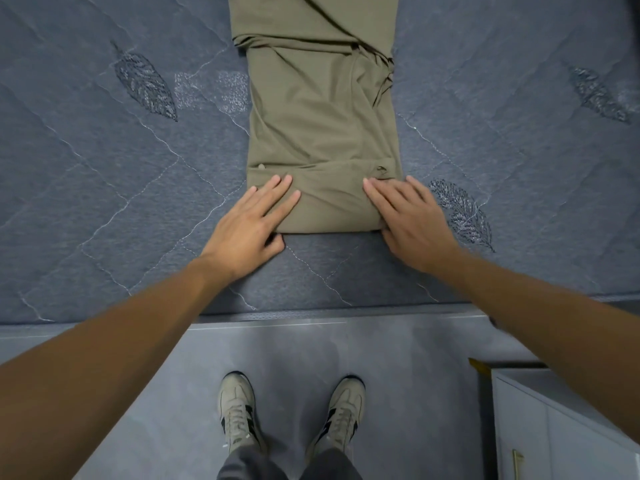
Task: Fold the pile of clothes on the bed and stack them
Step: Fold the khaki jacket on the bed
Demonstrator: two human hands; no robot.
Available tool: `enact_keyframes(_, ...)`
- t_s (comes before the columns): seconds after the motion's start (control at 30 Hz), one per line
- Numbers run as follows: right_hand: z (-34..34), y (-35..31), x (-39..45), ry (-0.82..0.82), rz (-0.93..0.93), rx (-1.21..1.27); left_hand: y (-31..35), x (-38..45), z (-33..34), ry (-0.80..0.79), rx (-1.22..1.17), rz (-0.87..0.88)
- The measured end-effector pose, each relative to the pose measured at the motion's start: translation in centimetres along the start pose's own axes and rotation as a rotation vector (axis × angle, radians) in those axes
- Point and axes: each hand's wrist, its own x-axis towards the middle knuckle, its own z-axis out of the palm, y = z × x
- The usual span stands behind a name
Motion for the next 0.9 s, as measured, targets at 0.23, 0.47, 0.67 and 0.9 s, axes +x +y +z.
enact_keyframes(0.23,-1.9,1.5,2.0,-0.003,-0.107,0.060,-0.9,0.5,-0.9,0.017,-0.089,0.030)
enact_keyframes(0.47,-3.9,2.7,1.5,-0.076,-0.094,0.314,-2.3,0.1,-2.9,0.033,-0.197,-0.045)
enact_keyframes(0.67,-3.0,-1.6,-5.2,-0.049,-0.114,0.461,1.3,-6.8,-1.5,0.005,-0.259,-0.003)
enact_keyframes(0.9,-1.4,-5.4,-13.7,-0.033,-0.134,0.452,7.2,-15.5,1.8,0.010,-0.371,-0.026)
